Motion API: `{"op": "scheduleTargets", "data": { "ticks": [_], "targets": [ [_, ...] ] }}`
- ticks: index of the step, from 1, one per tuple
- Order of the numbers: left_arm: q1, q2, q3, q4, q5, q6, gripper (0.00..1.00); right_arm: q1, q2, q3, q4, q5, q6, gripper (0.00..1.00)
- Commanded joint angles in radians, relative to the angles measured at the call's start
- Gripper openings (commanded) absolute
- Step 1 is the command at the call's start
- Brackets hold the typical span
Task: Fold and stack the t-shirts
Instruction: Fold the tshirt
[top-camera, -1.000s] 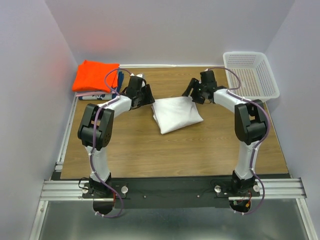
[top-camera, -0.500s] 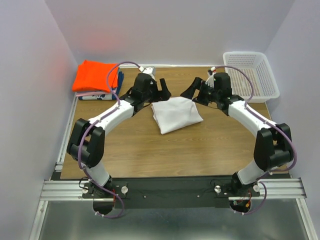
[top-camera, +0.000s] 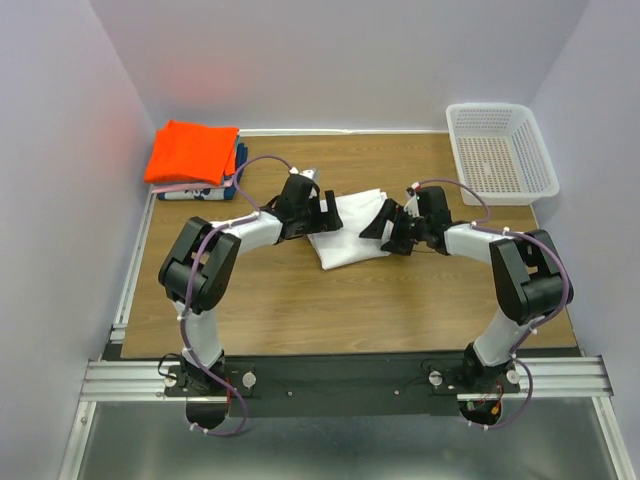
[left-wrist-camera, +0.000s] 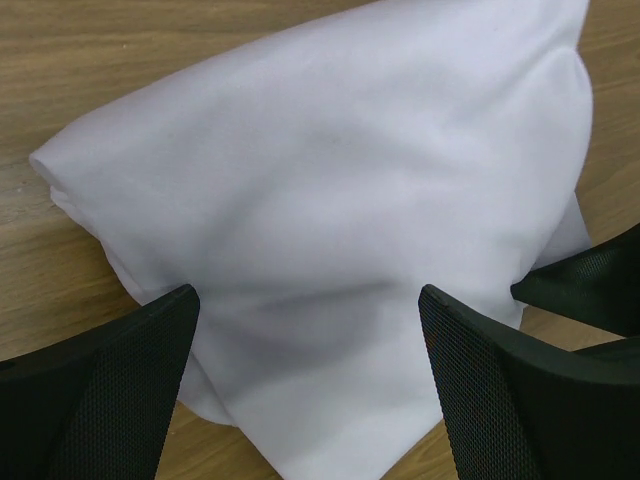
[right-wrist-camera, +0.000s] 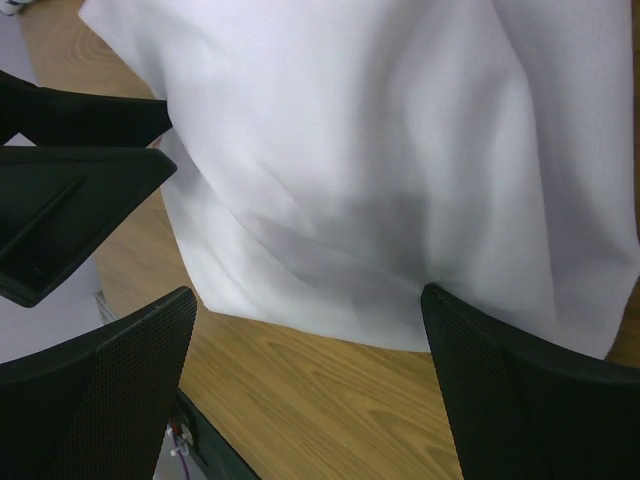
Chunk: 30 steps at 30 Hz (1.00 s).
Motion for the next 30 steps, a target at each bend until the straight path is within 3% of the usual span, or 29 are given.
{"op": "scheduleTargets", "data": {
  "ticks": [1, 6, 16, 22, 30],
  "targets": [
    [0.009, 0.018, -0.031, 0.029, 0.009, -0.003, 0.98, -0.005, 0.015, -0.053, 0.026, 0.047, 0.010, 1.00],
    [0.033, -0.012, -0.077, 0.036, -0.017, -0.001, 0.98, -0.005, -0.050, -0.087, 0.024, 0.080, 0.004, 1.00],
    [0.022, -0.149, -0.022, 0.013, -0.034, 0.017, 0.98, -0.005, -0.181, 0.019, 0.023, -0.055, -0.016, 1.00],
    [-0.007, -0.117, 0.012, 0.029, 0.003, 0.013, 0.98, -0.005, -0.071, 0.158, 0.046, -0.091, -0.039, 1.00],
    [-0.007, 0.015, 0.043, 0.032, 0.009, 0.019, 0.98, -0.020, 0.207, 0.257, 0.173, -0.154, -0.038, 1.00]
  ]
}}
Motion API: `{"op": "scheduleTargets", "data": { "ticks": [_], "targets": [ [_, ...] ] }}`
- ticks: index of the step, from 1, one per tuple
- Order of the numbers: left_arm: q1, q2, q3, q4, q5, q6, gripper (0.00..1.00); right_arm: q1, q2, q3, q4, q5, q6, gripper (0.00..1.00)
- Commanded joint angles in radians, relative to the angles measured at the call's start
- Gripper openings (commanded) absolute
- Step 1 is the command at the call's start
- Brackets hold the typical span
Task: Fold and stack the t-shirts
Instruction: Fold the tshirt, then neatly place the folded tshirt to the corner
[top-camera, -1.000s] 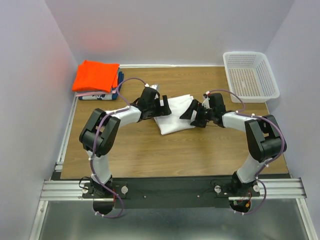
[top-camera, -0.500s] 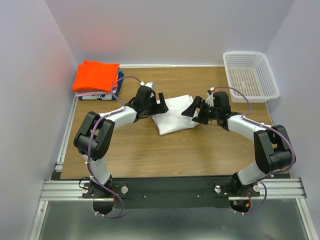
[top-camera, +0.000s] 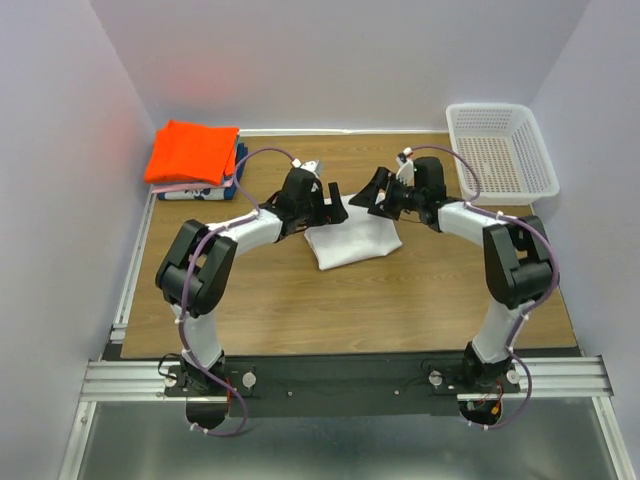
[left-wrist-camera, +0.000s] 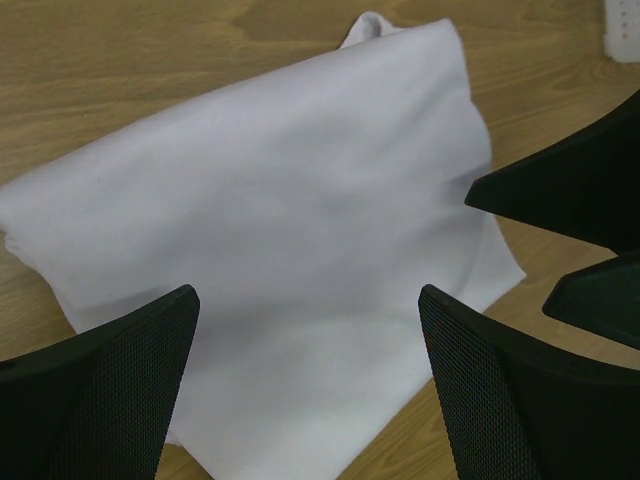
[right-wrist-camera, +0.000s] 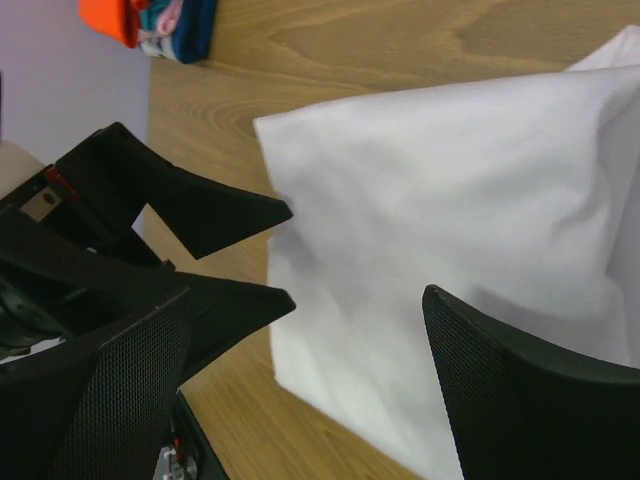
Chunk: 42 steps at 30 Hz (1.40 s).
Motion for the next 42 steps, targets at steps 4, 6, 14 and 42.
{"op": "scheduleTargets", "data": {
  "ticks": [4, 6, 14, 42],
  "targets": [
    [0.025, 0.101, 0.021, -0.002, 0.007, 0.022, 0.98, -0.039, 0.189, -0.041, 0.275, -0.059, 0.044, 1.00],
    [0.039, 0.124, 0.016, -0.010, 0.013, 0.013, 0.98, -0.042, 0.200, -0.079, 0.300, -0.041, 0.036, 1.00],
    [0.059, 0.112, -0.052, 0.013, -0.001, 0.025, 0.98, -0.042, 0.181, -0.225, 0.367, -0.024, 0.045, 1.00],
    [0.017, -0.192, -0.239, -0.024, -0.102, 0.003, 0.98, -0.040, -0.029, -0.107, 0.208, 0.071, -0.105, 1.00]
  ]
}}
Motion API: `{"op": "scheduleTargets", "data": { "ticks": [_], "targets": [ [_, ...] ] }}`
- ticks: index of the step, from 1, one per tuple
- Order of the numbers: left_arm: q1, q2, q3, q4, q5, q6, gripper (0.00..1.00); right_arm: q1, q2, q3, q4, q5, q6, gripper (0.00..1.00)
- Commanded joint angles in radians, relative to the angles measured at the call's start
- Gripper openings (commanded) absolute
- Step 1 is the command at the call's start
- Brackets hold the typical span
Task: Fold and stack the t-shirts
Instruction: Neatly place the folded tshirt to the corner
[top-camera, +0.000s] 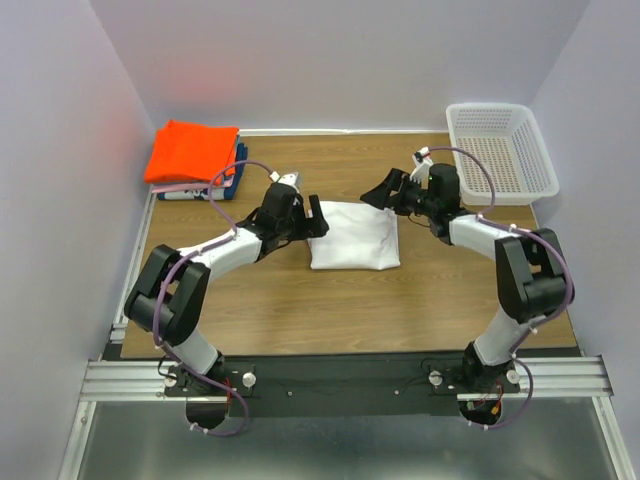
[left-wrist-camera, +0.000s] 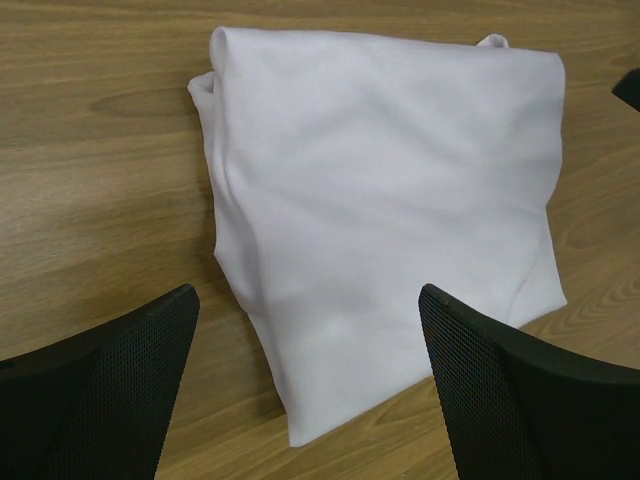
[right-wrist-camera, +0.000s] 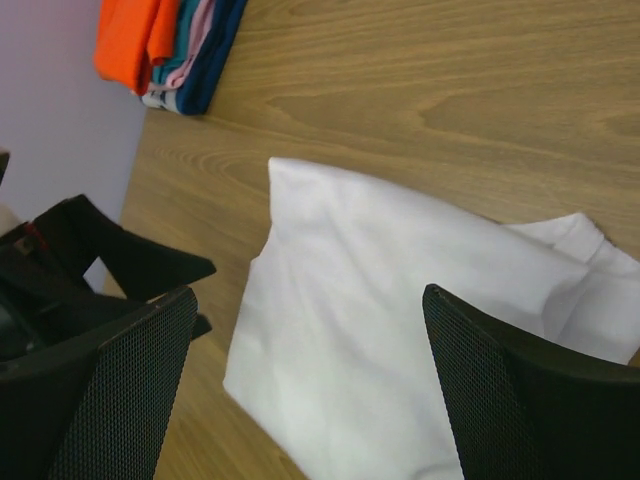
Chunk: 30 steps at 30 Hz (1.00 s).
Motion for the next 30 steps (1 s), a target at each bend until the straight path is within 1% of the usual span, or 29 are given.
{"op": "scheduleTargets", "data": {
  "ticks": [1, 2, 3, 7, 10, 13, 17, 18, 20, 21, 22, 24, 25, 27, 30],
  "targets": [
    [-0.001, 0.043, -0.005, -0.007, -0.018, -0.009, 0.98, -0.005, 0.142, 0.080, -0.012, 0.021, -0.047, 1.00],
    [-0.001, 0.053, -0.006, -0.006, -0.010, -0.009, 0.98, -0.005, 0.173, 0.103, -0.012, 0.040, -0.055, 1.00],
    [-0.001, 0.057, -0.009, -0.003, -0.007, -0.009, 0.98, -0.005, 0.219, 0.115, -0.012, 0.038, -0.064, 1.00],
    [-0.001, 0.075, -0.023, 0.008, -0.007, -0.014, 0.98, -0.008, 0.313, 0.138, -0.007, 0.022, -0.055, 1.00],
    [-0.001, 0.095, -0.015, 0.011, -0.003, -0.014, 0.98, -0.008, 0.340, 0.148, -0.007, 0.025, -0.055, 1.00],
    [-0.001, 0.118, -0.005, 0.014, 0.007, -0.009, 0.98, -0.010, 0.330, 0.143, -0.010, 0.021, -0.066, 1.00],
    [-0.001, 0.147, 0.017, 0.017, 0.011, -0.006, 0.98, -0.008, 0.236, 0.135, -0.050, 0.033, -0.082, 1.00],
    [-0.001, 0.161, 0.020, 0.017, 0.017, -0.005, 0.97, -0.008, 0.186, 0.134, -0.062, 0.042, -0.092, 1.00],
    [-0.001, 0.176, 0.031, 0.022, 0.027, -0.003, 0.94, -0.008, 0.132, 0.123, -0.096, 0.056, -0.095, 1.00],
    [-0.001, 0.191, 0.035, 0.022, 0.030, -0.003, 0.88, -0.008, 0.071, 0.100, -0.101, 0.077, -0.098, 1.00],
    [-0.001, 0.199, 0.038, 0.022, 0.033, -0.005, 0.84, -0.008, 0.043, 0.082, -0.104, 0.087, -0.098, 1.00],
    [-0.002, 0.219, 0.043, 0.028, 0.051, -0.003, 0.75, -0.010, -0.038, 0.027, -0.101, 0.119, -0.098, 1.00],
    [-0.004, 0.225, 0.043, 0.033, 0.057, -0.001, 0.73, -0.008, -0.067, 0.007, -0.102, 0.125, -0.098, 1.00],
    [-0.015, 0.238, 0.041, 0.042, 0.063, 0.000, 0.68, -0.008, -0.113, -0.036, -0.099, 0.159, -0.092, 1.00],
    [-0.033, 0.250, 0.045, 0.042, 0.050, 0.002, 0.68, -0.008, -0.207, -0.125, -0.096, 0.209, -0.092, 1.00]
  ]
}}
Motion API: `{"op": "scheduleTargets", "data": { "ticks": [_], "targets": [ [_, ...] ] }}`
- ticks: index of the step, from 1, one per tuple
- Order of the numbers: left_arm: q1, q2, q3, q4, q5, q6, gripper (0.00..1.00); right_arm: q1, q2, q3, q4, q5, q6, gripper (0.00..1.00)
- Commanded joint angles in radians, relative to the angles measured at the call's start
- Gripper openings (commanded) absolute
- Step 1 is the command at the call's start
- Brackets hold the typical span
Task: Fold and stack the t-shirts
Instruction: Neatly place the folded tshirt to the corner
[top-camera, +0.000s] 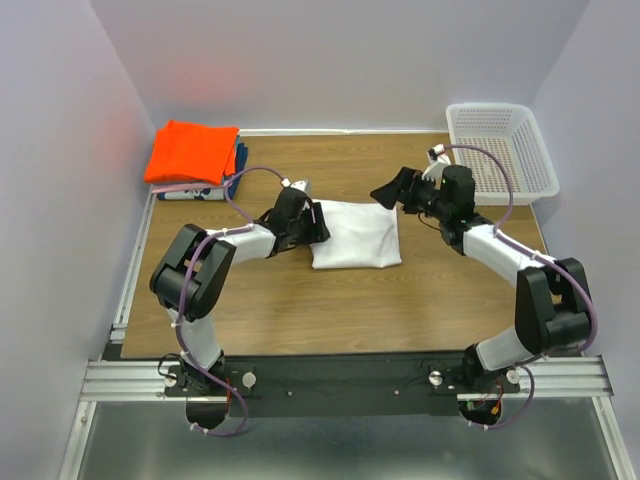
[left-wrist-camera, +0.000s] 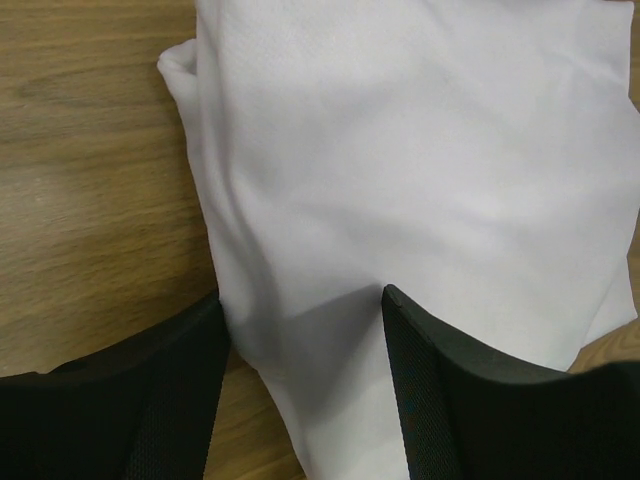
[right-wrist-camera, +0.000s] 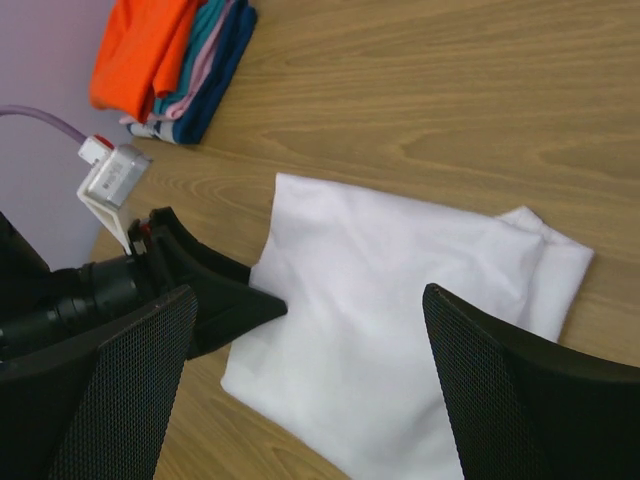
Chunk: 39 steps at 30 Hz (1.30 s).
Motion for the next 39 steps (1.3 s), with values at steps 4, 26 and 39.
{"op": "scheduleTargets", "data": {
  "ticks": [4, 26, 39],
  "targets": [
    [-0.042, 0.070, 0.021, -0.057, -0.019, 0.006, 0.64, -0.004, -0.152, -0.159, -0.028, 0.146, -0.016, 1.00],
    [-0.160, 0.325, 0.274, -0.361, -0.372, -0.063, 0.10, -0.003, -0.373, -0.267, -0.050, 0.363, -0.045, 1.00],
    [-0.143, 0.282, 0.462, -0.487, -0.688, 0.151, 0.00, -0.003, -0.423, -0.282, -0.071, 0.410, -0.045, 1.00]
  ]
}}
